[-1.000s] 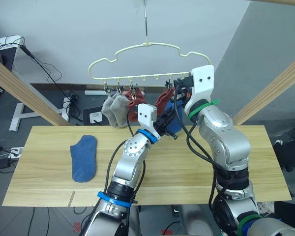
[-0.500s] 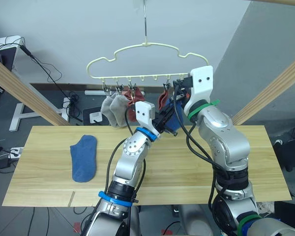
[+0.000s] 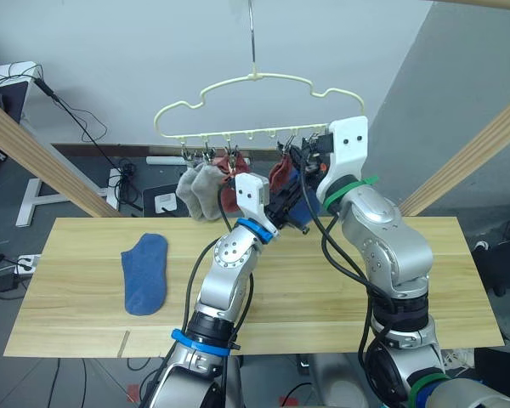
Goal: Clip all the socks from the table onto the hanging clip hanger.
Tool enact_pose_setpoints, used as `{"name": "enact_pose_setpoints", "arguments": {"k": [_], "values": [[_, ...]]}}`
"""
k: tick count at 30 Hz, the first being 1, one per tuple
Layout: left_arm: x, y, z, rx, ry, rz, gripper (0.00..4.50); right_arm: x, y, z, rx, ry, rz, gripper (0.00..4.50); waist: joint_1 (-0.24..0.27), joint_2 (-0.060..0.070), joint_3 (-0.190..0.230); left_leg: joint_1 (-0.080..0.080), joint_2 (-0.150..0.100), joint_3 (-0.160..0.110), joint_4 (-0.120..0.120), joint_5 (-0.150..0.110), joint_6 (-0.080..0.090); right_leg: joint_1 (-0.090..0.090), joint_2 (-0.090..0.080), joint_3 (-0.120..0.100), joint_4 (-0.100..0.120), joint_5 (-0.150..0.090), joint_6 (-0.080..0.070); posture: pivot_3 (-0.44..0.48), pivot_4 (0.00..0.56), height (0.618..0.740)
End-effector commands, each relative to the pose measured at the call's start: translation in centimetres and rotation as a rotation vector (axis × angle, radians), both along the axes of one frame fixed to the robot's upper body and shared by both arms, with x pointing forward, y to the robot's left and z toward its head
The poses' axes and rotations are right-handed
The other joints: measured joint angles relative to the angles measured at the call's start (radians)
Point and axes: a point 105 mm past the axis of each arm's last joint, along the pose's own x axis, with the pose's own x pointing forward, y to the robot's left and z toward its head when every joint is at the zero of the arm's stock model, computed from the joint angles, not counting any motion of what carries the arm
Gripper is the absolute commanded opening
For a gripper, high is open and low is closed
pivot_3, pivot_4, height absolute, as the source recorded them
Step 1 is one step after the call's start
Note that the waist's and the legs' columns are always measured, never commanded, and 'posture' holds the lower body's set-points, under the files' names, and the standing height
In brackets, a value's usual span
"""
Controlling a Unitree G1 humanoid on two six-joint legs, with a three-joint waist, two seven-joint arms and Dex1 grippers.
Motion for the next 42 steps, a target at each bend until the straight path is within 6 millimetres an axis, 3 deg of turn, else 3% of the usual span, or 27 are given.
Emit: {"name": "enact_pose_setpoints", "arguments": {"k": [1, 8, 15, 24, 29, 30, 34, 42], "values": [[-0.4, -0.5, 1.8, -0.027, -0.069, -0.008, 0.0, -0.6, -0.4, 1.3, 0.022, -0.052, -0.007, 3.64, 0.0, 0.0, 0.0, 0.0, 0.0, 0.0, 0.0, 0.0, 0.0, 0.0, 0.0, 0.0, 0.0, 0.0, 0.0, -0.045, 0.299, 0.74], [-0.5, -0.5, 1.0, 0.005, -0.058, -0.011, 0.0, -1.3, -0.6, 1.4, 0.025, -0.052, 0.025, 3.64, 0.0, 0.0, 0.0, 0.0, 0.0, 0.0, 0.0, 0.0, 0.0, 0.0, 0.0, 0.0, 0.0, 0.0, 0.0, -0.048, 0.298, 0.74], [-1.3, -0.5, 0.5, 0.09, -0.097, -0.046, 1.88, -2.6, -0.7, 0.8, -0.021, -0.046, 0.069, 3.68, -0.001, 0.0, 0.0, 0.0, 0.0, 0.0, 0.0, 0.0, 0.0, 0.0, 0.0, 0.0, 0.0, 0.0, 0.0, -0.056, 0.299, 0.74], [-4.4, 0.5, -0.6, 0.193, -0.112, -0.211, 1.88, -5.4, -1.0, -0.1, -0.15, -0.108, 0.129, 3.68, -0.002, 0.0, 0.0, 0.0, 0.0, 0.0, 0.0, 0.0, 0.0, 0.0, 0.0, 0.0, 0.0, 0.0, 0.0, -0.054, 0.296, 0.74], [-6.5, 1.0, 0.4, 0.202, -0.152, -0.339, 1.88, -5.3, -3.6, 0.5, -0.103, -0.139, -0.025, 3.68, -0.002, 0.0, 0.0, 0.0, 0.0, -0.001, 0.001, 0.0, 0.0, 0.0, 0.001, 0.0, 0.0, 0.0, 0.0, -0.054, 0.295, 0.74], [-6.5, 1.1, 0.5, 0.199, -0.153, -0.341, 1.88, -5.2, -3.7, 0.5, -0.102, -0.139, -0.034, 3.68, -0.002, 0.0, 0.0, 0.0, 0.001, -0.001, 0.001, 0.001, 0.001, 0.0, 0.001, 0.0, 0.0, 0.0, 0.0, -0.057, 0.293, 0.74], [-6.2, 2.0, 1.3, 0.2, -0.145, -0.342, 1.93, -4.5, -3.7, 0.6, -0.063, -0.119, -0.079, 2.85, -0.002, 0.0, 0.0, 0.0, 0.0, 0.0, 0.001, 0.001, 0.001, 0.0, 0.001, 0.0, 0.0, 0.0, 0.001, -0.055, 0.29, 0.74], [-5.6, 2.9, 3.3, 0.208, -0.177, -0.322, 1.93, -2.7, -4.1, 0.5, -0.029, -0.083, -0.146, 2.85, -0.002, 0.0, 0.0, 0.0, 0.0, 0.0, 0.001, 0.002, 0.002, 0.0, 0.001, 0.001, 0.0, 0.0, 0.0, -0.04, 0.286, 0.74]]}}
